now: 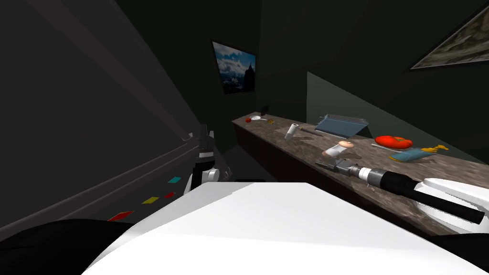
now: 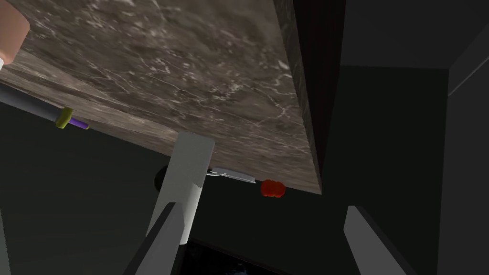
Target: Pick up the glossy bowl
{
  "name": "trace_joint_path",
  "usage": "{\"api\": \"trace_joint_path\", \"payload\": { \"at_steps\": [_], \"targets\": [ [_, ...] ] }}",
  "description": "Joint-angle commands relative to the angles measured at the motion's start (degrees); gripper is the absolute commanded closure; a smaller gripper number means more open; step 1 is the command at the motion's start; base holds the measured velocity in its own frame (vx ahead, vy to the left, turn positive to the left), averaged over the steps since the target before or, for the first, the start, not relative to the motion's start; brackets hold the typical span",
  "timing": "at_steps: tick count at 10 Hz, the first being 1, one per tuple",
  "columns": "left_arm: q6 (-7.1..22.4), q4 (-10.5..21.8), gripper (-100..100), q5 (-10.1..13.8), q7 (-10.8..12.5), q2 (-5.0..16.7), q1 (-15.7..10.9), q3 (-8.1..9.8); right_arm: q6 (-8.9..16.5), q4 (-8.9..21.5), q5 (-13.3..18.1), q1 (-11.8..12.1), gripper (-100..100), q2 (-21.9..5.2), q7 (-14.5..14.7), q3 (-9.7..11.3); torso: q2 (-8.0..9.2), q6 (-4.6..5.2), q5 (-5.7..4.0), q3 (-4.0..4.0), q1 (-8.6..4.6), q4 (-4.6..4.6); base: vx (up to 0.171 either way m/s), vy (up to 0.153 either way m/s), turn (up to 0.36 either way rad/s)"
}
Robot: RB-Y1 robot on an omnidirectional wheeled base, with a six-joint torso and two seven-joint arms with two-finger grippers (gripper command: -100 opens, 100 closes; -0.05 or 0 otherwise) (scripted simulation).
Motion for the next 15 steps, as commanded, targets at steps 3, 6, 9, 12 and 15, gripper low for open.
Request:
{"api": "trace_joint_path", "payload": {
  "at_steps": [3, 6, 9, 12, 15],
  "targets": [
    [0.0, 0.0, 0, 0.0, 0.0, 0.0, 0.0, 0.0, -0.37, 5.36, 4.86, -0.77, -100, -5.3, 0.67, 1.1, 0.05, 0.04, -0.02, 0.03, -0.1, 0.01, 0.001, -0.02, -0.087],
    [0.0, 0.0, 0, 0.0, 0.0, 0.0, 0.0, 0.0, -0.61, 9.21, 9.2, -0.83, -100, -9.32, 1.18, 1.94, 0.08, 0.0, -0.04, 0.05, -0.08, 0.02, -0.009, -0.027, -0.082],
    [0.0, 0.0, 0, 0.0, 0.0, 0.01, 0.0, 0.01, -0.84, 12.46, 13.26, -0.84, -100, -12.56, 1.54, 2.92, 0.24, 0.06, -0.08, 0.14, -0.31, 0.06, -0.035, -0.068, -0.151],
    [0.0, 0.0, 0, 0.0, 0.0, 0.0, -0.01, 0.0, -1.05, 15.08, 16.89, -0.82, -100, -14.97, 1.78, 3.97, 0.16, -0.01, -0.07, 0.1, -0.19, 0.04, -0.019, -0.056, -0.091],
    [0.0, 0.0, 0, 0.0, 0.0, 0.01, -0.01, 0.01, -1.33, 17.78, 21.14, -0.68, -100, -17.17, 1.97, 5.48, 0.27, 0.02, -0.09, 0.16, -0.34, 0.07, -0.04, -0.091, -0.151]
  ]
}}
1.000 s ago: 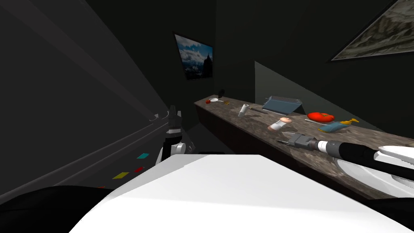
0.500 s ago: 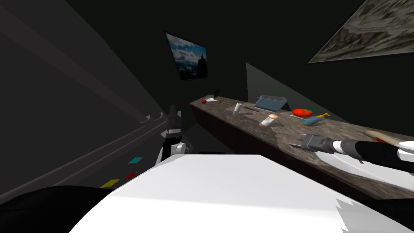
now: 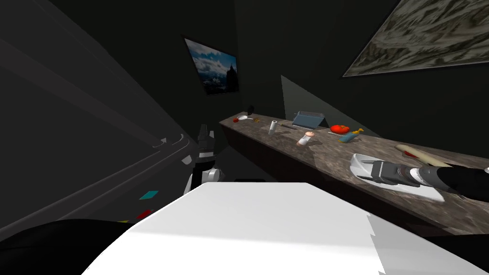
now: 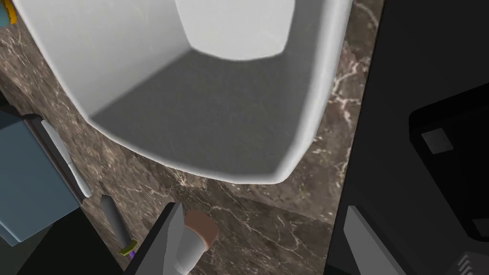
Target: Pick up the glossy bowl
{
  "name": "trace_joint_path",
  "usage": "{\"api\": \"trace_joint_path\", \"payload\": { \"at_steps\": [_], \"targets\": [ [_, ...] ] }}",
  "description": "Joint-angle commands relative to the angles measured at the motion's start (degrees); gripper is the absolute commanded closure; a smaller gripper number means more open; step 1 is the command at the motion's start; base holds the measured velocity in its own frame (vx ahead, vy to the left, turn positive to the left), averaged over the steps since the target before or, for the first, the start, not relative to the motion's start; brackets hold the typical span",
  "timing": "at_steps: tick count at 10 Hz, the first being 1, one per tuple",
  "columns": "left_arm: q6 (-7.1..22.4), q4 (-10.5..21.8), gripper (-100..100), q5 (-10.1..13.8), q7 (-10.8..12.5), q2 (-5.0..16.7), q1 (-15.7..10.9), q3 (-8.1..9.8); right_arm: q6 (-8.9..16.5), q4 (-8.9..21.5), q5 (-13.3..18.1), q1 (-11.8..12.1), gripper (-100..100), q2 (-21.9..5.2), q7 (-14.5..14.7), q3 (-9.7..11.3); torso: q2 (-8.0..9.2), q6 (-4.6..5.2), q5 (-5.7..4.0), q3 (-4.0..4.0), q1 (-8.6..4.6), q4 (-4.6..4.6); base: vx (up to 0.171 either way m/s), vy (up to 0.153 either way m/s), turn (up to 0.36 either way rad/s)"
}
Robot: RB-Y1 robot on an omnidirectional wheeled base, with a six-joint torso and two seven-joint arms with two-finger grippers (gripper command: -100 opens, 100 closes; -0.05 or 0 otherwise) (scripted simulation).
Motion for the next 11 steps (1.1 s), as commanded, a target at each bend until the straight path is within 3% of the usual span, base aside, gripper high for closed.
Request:
{"api": "trace_joint_path", "payload": {
  "at_steps": [1, 2, 3, 4, 5, 6, 7, 10, 11],
  "targets": [
    [0.0, 0.0, 0, 0.0, 0.0, 0.0, 0.0, 0.0, 0.28, -0.29, 0.39, 1.68, -100, -0.64, 0.01, -0.76, 0.0, 0.0, 0.0, 0.0, 0.0, 0.0, -0.023, -0.069, -0.058],
    [0.0, 0.0, 0, 0.0, 0.0, 0.0, 0.0, -0.01, 0.13, 0.71, 2.21, 1.83, -100, -1.25, 0.06, 0.06, -0.03, -0.04, 0.02, -0.02, 0.11, -0.01, -0.03, -0.067, -0.096],
    [0.0, 0.0, 0, 0.0, 0.0, 0.0, 0.0, 0.0, 0.17, 0.43, 1.53, 1.04, -100, -0.84, -0.04, 0.17, -0.02, -0.01, 0.03, -0.01, 0.13, -0.01, -0.016, -0.032, -0.024],
    [0.0, 0.0, 0, 0.0, 0.0, -0.01, 0.0, -0.01, 0.16, 0.54, 1.71, 1.01, 0, -0.87, -0.05, 0.29, -0.07, -0.06, 0.05, -0.04, 0.26, -0.02, -0.003, -0.006, 0.005],
    [0.0, 0.0, 0, 0.0, 0.0, -0.01, 0.0, -0.01, 0.35, -1.05, 4.15, -1.85, -100, -0.71, -1.75, 3.14, -0.12, -0.06, 0.08, -0.07, 0.37, -0.03, 0.033, -0.024, -0.221],
    [0.0, 0.0, 0, 0.0, 0.0, -0.01, 0.01, 0.0, 0.35, -1.05, 4.15, -3.14, -100, -0.71, -1.75, 3.54, -0.22, 0.0, 0.07, -0.12, 0.34, -0.05, 0.05, -0.023, -0.196],
    [0.0, 0.0, 0, 0.0, 0.0, -0.01, 0.01, -0.01, 0.54, -2.64, 6.62, -5.1, -100, -0.56, -3.46, 5.78, -0.29, -0.05, 0.07, -0.17, 0.33, -0.07, 0.077, -0.044, -0.28],
    [0.0, 0.0, 0, 0.0, 0.0, 0.0, 0.01, 0.0, 0.73, -4.22, 9.08, -11.95, -100, -0.4, -5.16, 10.07, -0.39, -0.03, 0.05, -0.23, 0.26, -0.09, 0.058, -0.029, -0.177],
    [0.0, 0.0, 0, 0.0, 0.0, -0.01, 0.0, -0.01, 0.91, -5.81, 11.54, -14.57, -100, -0.25, -6.86, 13.04, -0.36, -0.09, 0.06, -0.22, 0.32, -0.09, 0.063, -0.023, -0.315]
  ]
}}
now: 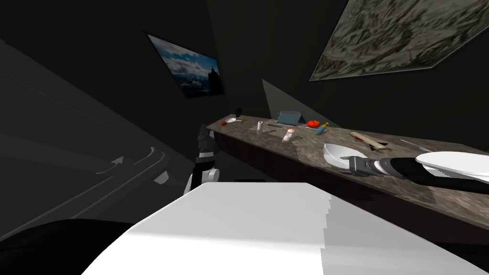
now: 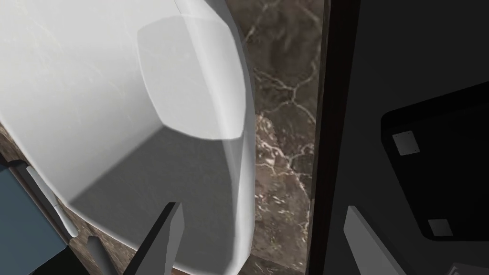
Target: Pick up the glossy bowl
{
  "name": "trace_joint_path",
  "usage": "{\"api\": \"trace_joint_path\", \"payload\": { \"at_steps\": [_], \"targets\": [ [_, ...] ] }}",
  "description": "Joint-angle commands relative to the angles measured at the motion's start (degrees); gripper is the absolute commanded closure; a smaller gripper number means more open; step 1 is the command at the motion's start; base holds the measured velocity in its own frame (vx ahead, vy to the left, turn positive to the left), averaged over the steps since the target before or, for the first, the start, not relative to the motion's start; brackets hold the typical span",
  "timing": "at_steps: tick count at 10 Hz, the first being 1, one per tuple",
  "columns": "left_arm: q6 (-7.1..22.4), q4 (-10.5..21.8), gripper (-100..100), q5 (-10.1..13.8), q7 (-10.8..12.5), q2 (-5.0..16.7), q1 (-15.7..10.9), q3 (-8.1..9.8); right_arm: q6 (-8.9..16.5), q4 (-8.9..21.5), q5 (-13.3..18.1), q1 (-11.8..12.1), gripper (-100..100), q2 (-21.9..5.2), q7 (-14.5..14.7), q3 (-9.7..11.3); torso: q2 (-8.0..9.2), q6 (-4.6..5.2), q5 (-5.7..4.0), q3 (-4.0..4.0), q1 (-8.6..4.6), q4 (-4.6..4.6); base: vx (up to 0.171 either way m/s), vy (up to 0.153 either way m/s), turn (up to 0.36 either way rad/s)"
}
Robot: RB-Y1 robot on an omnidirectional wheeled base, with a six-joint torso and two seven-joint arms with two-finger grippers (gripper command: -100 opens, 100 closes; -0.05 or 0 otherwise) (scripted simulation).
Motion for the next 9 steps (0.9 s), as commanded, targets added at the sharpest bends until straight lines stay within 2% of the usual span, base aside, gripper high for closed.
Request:
{"api": "trace_joint_path", "payload": {
  "at_steps": [1, 2, 3, 4, 6, 7, 9],
  "targets": [
    [0.0, 0.0, 0, 0.0, 0.0, 0.0, 0.0, 0.0, 0.03, -0.65, 0.82, -2.86, -100, 0.18, -0.39, 1.35, 0.0, 0.0, 0.0, 0.0, 0.0, 0.0, 0.058, -0.014, -0.122],
    [0.0, 0.0, 0, 0.0, 0.0, 0.0, -0.02, -0.01, 0.21, -2.23, 3.28, -4.6, -100, 0.33, -2.09, 3.8, 0.0, -0.11, 0.01, -0.01, 0.03, -0.01, 0.061, -0.021, -0.236],
    [0.0, 0.0, 0, 0.0, 0.0, 0.0, 0.0, 0.0, 0.21, -2.23, 3.28, -6.91, -100, 0.33, -2.09, 4.61, 0.0, -0.02, 0.0, 0.0, 0.0, 0.0, 0.054, -0.012, -0.149],
    [0.0, 0.0, 0, 0.0, 0.0, 0.0, -0.01, -0.01, 0.4, -3.81, 5.74, -9.12, -100, 0.48, -3.79, 7.09, 0.01, -0.09, 0.0, 0.0, 0.03, -0.01, 0.071, -0.023, -0.251],
    [0.0, 0.0, 0, 0.0, 0.0, 0.0, -0.02, -0.01, 0.4, -3.81, 5.74, -11.75, -100, 0.48, -3.79, 7.87, 0.0, -0.1, 0.0, -0.01, 0.01, -0.01, 0.038, -0.009, -0.056],
    [0.0, 0.0, 0, 0.0, 0.0, 0.0, -0.02, -0.01, 0.59, -5.4, 8.2, -13.85, -100, 0.63, -5.5, 10.61, 0.09, -0.12, 0.02, 0.04, 0.06, 0.01, 0.038, -0.012, -0.238],
    [0.0, 0.0, 0, 0.0, 0.0, 0.0, -0.02, -0.01, 0.59, -5.4, 8.2, -16.15, -100, 0.63, -5.5, 11.14, 0.07, -0.09, 0.01, 0.03, 0.04, 0.01, 0.038, -0.006, -0.084]
  ]
}}
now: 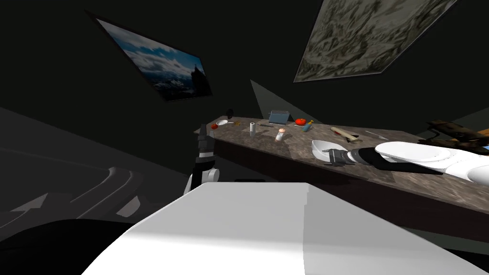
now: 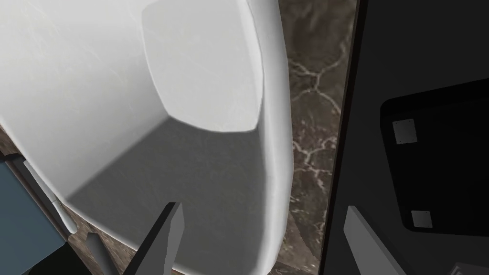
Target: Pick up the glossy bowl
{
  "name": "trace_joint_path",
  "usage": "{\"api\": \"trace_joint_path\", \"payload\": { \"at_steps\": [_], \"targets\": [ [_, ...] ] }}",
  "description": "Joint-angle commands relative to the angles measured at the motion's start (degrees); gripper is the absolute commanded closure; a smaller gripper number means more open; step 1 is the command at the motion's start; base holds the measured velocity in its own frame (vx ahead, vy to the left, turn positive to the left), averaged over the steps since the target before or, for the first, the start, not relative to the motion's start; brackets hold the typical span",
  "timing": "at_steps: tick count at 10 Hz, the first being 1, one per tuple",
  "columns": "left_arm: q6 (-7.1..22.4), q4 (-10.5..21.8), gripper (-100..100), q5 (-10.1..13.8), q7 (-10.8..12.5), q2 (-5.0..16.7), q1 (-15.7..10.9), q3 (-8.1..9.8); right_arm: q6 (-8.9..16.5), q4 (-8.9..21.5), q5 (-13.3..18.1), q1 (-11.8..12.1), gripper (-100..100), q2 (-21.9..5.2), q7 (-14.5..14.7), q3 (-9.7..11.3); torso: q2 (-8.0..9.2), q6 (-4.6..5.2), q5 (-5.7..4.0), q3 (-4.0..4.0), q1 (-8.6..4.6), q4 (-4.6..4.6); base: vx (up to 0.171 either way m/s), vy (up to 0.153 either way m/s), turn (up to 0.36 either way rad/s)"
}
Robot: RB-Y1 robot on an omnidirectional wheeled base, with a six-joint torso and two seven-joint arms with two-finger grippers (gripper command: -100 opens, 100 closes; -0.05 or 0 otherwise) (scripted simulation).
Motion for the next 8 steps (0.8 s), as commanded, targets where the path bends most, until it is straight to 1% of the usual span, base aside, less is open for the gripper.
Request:
{"api": "trace_joint_path", "payload": {
  "at_steps": [1, 2, 3, 4, 5, 6, 7, 8],
  "targets": [
    [0.0, 0.0, 0, 0.0, 0.0, 0.0, 0.0, 0.0, 0.35, -1.76, 2.32, -2.86, -100, 0.12, -1.54, 2.86, 0.0, 0.0, 0.0, 0.0, 0.0, 0.0, 0.046, -0.019, -0.239],
    [0.0, 0.0, 0, 0.0, 0.0, 0.0, 0.01, 0.01, 0.35, -1.76, 2.32, -4.07, -100, 0.12, -1.54, 3.27, -0.01, 0.1, -0.01, 0.0, -0.05, 0.01, 0.047, -0.006, -0.155],
    [0.0, 0.0, 0, 0.0, 0.0, 0.0, 0.0, 0.0, 0.35, -1.76, 2.32, -4.67, -100, 0.12, -1.54, 3.27, -0.02, 0.02, -0.01, -0.01, -0.02, 0.0, 0.024, -0.001, 0.004],
    [0.0, 0.0, 0, 0.0, 0.0, 0.0, 0.0, 0.0, 0.53, -3.34, 4.78, -6.74, -100, 0.27, -3.25, 5.95, 0.01, 0.0, 0.0, 0.01, 0.0, 0.0, 0.047, -0.014, -0.271],
    [0.0, 0.0, 0, 0.0, 0.0, 0.0, 0.01, 0.01, 0.53, -3.34, 4.78, -8.26, -100, 0.27, -3.25, 6.53, 0.0, 0.11, -0.02, 0.01, -0.05, 0.01, 0.052, -0.004, -0.171],
    [0.0, 0.0, 0, 0.0, 0.0, 0.0, 0.0, 0.0, 0.53, -3.34, 4.78, -9.08, -100, 0.27, -3.25, 6.53, -0.03, 0.02, -0.01, -0.01, -0.02, 0.0, 0.03, 0.0, 0.025],
    [0.0, 0.0, 0, 0.0, 0.0, 0.0, 0.0, 0.0, 0.72, -4.93, 7.24, -11.09, -100, 0.43, -4.95, 9.21, 0.0, -0.01, 0.0, 0.0, 0.0, 0.0, 0.054, -0.016, -0.221],
    [0.0, 0.0, 0, 0.0, 0.0, 0.0, 0.01, 0.01, 0.72, -4.93, 7.24, -12.41, -100, 0.43, -4.95, 9.8, -0.03, 0.09, -0.02, -0.01, -0.05, 0.0, 0.051, -0.011, -0.17]
  ]
}}
